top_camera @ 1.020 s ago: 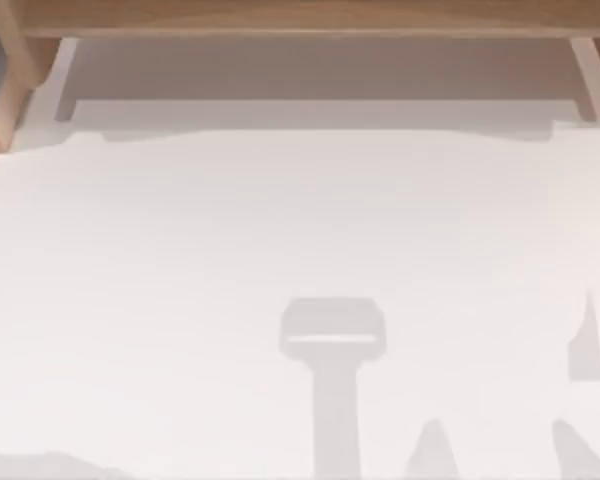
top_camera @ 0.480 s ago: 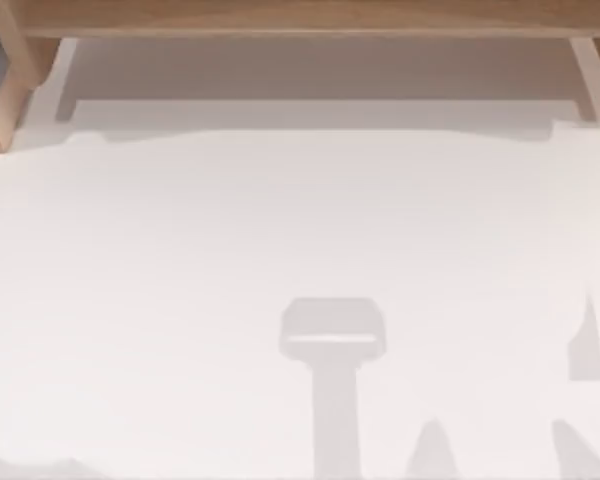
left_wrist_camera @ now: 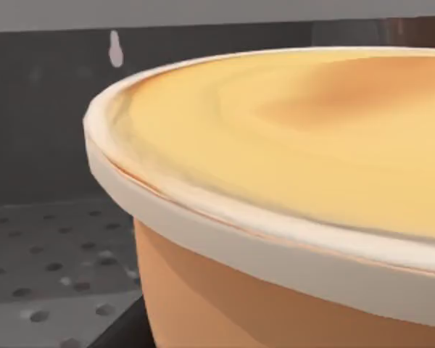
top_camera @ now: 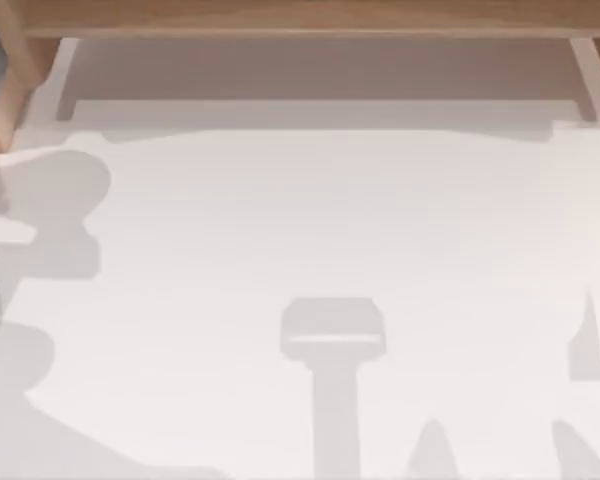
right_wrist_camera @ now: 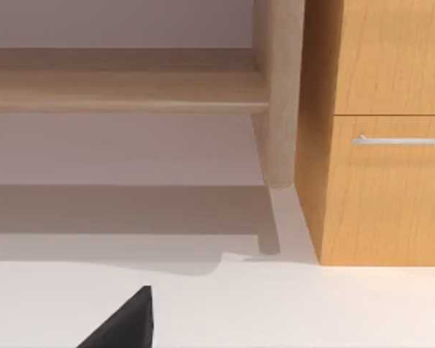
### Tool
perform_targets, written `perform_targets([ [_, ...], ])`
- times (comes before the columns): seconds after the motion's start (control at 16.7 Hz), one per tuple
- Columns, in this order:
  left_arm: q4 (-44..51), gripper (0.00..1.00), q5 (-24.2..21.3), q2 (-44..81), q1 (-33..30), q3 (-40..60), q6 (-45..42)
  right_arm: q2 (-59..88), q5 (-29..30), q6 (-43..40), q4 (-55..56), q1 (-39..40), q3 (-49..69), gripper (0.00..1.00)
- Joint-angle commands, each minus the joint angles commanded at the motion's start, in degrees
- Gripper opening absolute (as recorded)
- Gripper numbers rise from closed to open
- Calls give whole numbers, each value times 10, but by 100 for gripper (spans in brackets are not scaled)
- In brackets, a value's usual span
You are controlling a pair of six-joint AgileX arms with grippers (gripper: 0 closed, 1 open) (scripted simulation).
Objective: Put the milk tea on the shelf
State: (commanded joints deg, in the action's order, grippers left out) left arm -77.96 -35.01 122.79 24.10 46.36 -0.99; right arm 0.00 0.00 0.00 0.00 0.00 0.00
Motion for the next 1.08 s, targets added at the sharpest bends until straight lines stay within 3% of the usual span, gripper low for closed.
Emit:
perform_targets([
  [0.24,59,0,56,-51,-181,-37,19,0,0,0,0,0,0,100],
  [0.48,102,0,127,-83,-342,7,41,0,0,0,0,0,0,100],
  [1.08,248,0,327,-84,-521,160,68,0,0,0,0,0,0,100],
])
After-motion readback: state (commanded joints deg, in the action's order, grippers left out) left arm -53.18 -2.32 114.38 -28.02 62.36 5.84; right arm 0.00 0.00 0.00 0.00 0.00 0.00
